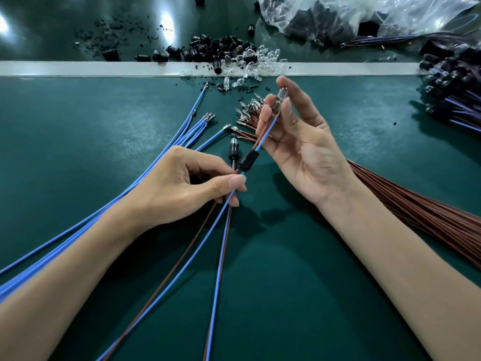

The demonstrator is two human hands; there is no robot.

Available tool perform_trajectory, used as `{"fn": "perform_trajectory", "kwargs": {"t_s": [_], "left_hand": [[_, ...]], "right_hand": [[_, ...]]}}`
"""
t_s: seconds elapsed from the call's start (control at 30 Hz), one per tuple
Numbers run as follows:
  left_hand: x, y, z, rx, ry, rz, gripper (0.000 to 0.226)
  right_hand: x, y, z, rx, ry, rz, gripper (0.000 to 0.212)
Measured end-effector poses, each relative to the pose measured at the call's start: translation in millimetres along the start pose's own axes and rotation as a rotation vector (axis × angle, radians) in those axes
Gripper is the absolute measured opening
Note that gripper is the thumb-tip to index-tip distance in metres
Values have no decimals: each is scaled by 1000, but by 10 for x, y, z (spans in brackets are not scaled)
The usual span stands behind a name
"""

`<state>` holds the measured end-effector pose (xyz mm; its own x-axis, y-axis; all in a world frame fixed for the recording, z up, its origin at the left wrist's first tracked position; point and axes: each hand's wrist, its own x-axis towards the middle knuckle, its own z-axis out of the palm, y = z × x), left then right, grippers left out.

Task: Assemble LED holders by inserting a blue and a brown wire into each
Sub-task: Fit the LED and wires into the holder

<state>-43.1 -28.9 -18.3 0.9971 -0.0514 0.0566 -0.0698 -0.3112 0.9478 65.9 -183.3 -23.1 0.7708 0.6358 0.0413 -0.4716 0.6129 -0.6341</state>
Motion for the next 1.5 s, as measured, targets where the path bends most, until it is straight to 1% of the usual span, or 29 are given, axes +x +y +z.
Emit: {"fn": "perform_trajectory", "kwargs": {"t_s": [0.13,0.4,0.57,0.73,0.93,1.1,1.23,1.5], "left_hand": [[12,25,16,-104,62,-24,13],[33,29,5,-128,104,-28,17],[27,30,1,-82,68,-29,21],[45,25,-5,-111,86,-31,30],[49,17,-12,-147,100,-24,24],[46,32,-18,-146,96,-19,28],[43,37,-17,-168,117,-23,19],[61,46,26,-122,110,-58,29]], "right_hand": [[-13,2,15,-59,8,-26,24],[-38,57,49,-109,-18,-57,23],[-47,105,60,-148,-45,-79,22],[-54,120,66,-178,-46,-90,22],[-78,137,92,-264,-55,-110,21],[-95,138,107,-368,-51,-130,24],[-83,111,104,-407,-11,-147,22],[-88,114,106,-479,-10,-161,18]]}}
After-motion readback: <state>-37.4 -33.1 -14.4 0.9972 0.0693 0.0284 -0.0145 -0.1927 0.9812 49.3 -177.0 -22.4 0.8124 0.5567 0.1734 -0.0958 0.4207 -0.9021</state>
